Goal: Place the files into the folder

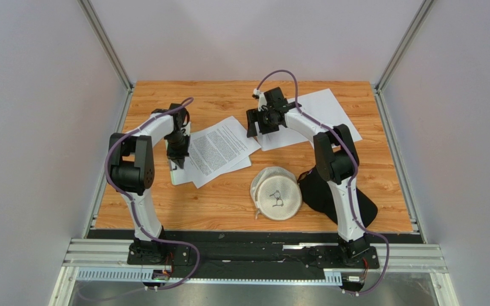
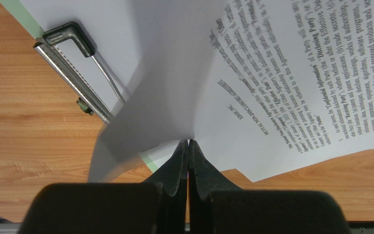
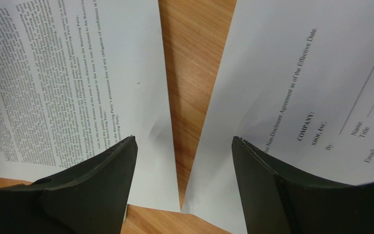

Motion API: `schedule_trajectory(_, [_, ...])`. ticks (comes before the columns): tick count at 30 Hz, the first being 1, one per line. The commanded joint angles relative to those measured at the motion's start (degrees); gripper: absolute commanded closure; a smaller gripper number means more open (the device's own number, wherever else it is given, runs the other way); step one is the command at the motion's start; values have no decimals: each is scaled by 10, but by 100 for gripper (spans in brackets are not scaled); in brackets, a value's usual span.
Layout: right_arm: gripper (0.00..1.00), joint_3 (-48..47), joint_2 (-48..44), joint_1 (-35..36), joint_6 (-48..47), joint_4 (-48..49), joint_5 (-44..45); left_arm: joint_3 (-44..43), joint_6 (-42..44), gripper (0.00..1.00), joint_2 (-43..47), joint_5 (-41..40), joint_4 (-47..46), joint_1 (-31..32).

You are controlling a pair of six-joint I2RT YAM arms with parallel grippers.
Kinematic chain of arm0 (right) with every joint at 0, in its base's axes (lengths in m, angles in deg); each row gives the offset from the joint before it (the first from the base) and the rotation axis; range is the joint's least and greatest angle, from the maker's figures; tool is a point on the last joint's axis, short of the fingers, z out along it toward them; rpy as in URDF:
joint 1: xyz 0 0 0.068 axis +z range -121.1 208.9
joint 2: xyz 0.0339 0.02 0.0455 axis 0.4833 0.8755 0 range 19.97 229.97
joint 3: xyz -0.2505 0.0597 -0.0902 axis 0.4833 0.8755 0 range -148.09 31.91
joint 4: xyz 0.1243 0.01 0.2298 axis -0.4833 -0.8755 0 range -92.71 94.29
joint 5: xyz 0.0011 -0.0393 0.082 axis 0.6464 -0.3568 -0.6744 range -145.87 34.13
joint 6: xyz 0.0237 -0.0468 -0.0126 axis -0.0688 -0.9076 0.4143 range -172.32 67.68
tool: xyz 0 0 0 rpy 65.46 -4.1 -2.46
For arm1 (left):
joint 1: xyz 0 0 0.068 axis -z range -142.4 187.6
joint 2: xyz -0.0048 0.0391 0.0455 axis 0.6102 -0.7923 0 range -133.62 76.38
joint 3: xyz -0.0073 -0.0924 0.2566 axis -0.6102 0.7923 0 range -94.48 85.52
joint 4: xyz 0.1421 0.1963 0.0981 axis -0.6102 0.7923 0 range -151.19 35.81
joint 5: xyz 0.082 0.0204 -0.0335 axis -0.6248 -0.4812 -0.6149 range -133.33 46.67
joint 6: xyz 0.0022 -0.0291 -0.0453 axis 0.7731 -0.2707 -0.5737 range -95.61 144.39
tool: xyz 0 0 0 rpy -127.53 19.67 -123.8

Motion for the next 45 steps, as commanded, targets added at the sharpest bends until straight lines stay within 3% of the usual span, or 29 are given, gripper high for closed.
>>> schedule_trajectory(1, [26,3,3,3,40,39,-73,-27,13,100,0,-42,12,0])
schedule_trajectory(12, [44,4,27,-2,98,67,-141,-35,11,100,2,-41,14,1])
schedule_trajectory(23, [38,22,19,-15,89,68,-141,-29,-23,100,-9,-20,-6,12])
schedule_trajectory(34, [51,52,19,-19,134,104,-184,-34,-73,100,-50,-15,-10,19])
schedule_trajectory(45, [73,65,22,-44,214,183,-285,-31,-65,100,-48,-22,-12,24])
